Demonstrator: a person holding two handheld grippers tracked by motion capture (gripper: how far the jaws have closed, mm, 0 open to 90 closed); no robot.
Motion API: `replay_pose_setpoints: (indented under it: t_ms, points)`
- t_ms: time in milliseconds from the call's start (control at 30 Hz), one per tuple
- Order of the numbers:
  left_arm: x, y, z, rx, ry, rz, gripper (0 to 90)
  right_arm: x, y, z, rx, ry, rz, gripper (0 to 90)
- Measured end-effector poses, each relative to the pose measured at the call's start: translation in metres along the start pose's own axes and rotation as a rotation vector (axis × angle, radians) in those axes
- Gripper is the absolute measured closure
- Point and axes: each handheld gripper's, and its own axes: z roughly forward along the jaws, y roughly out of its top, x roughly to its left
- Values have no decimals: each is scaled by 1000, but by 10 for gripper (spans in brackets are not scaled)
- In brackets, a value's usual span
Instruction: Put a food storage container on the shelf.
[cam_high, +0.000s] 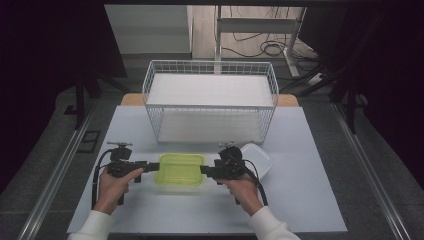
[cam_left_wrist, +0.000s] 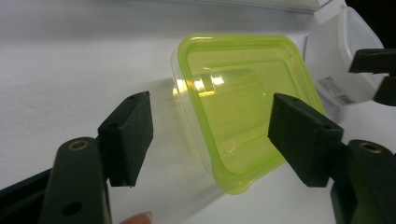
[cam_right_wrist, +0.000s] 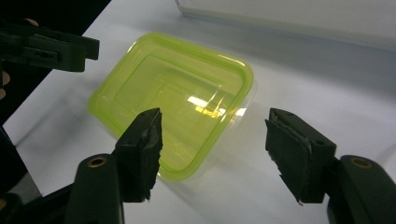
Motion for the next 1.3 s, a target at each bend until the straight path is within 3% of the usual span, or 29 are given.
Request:
replay_pose_setpoints:
  t_ms: [267,567,900,1033,1167,1300]
  points:
    - [6,3,9,28,-18,-9,351,-3,-1,19,47,-21,60,398]
    - [15,3,17,22,-67,-70,389,-9,0,32,57,-20,121,467]
    - [19,0,22,33,-76,-91,450,-7,-1,36,64,-22,107,508]
    - [20,-1,24,38,-98,-99,488,-5,-2,39,77,-14,108,529]
    - [19,-2,27,50,-114,-109,533,-4,-3,41,93,-18,117,543]
    - [19,-3,30,61,-135,-124,619,-7,-6,45,98,8,144,592]
